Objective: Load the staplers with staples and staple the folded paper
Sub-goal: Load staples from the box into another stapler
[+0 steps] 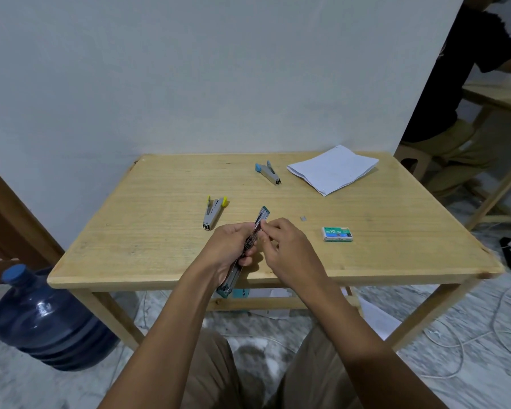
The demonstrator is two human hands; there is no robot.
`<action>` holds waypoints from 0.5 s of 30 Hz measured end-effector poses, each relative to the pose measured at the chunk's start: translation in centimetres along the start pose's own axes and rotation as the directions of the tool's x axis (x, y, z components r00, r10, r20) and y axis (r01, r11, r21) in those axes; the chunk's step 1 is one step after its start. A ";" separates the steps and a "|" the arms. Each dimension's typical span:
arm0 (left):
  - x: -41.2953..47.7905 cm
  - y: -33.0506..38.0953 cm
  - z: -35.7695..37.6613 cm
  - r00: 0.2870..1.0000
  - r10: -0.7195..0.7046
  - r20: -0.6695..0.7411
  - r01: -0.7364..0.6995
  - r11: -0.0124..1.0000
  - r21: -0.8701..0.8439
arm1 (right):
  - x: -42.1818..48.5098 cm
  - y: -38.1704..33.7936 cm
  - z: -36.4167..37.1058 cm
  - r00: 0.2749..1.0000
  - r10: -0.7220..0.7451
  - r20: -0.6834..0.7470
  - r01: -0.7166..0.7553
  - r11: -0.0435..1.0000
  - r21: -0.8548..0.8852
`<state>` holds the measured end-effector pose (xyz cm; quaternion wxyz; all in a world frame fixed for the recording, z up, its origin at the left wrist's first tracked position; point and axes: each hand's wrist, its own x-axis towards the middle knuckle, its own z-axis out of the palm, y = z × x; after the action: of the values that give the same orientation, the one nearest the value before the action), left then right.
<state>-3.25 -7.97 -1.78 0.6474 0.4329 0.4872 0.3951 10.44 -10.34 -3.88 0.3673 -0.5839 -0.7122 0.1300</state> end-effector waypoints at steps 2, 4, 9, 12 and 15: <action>0.2 -0.1 0.1 1.000 -0.003 -0.001 0.003 1.000 -0.017 | -0.1 0.2 0.2 1.000 0.007 -0.008 -0.007 1.000 -0.005; 0.2 -0.2 0.0 1.000 -0.009 0.000 0.009 0.999 -0.035 | -0.1 0.2 0.2 1.000 0.016 0.007 -0.016 1.000 0.003; 0.5 0.5 -0.3 0.997 0.029 -0.065 -0.038 0.990 -0.139 | -0.9 0.1 -0.4 0.999 0.049 0.015 -0.050 0.995 0.087; 1.0 1.3 -0.5 0.985 0.055 -0.165 -0.097 0.961 -0.260 | -1.6 -0.5 -0.8 0.995 0.000 0.096 -0.019 0.981 0.191; 1.1 2.0 -0.1 0.967 0.077 -0.242 -0.160 0.925 -0.345 | -2.1 -1.3 -0.7 0.958 -0.066 0.279 -0.002 0.972 0.235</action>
<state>-3.24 -6.27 -0.22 0.6318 0.2879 0.4485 0.5629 10.07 -12.81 -3.40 0.3290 -0.5002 -0.7468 0.2895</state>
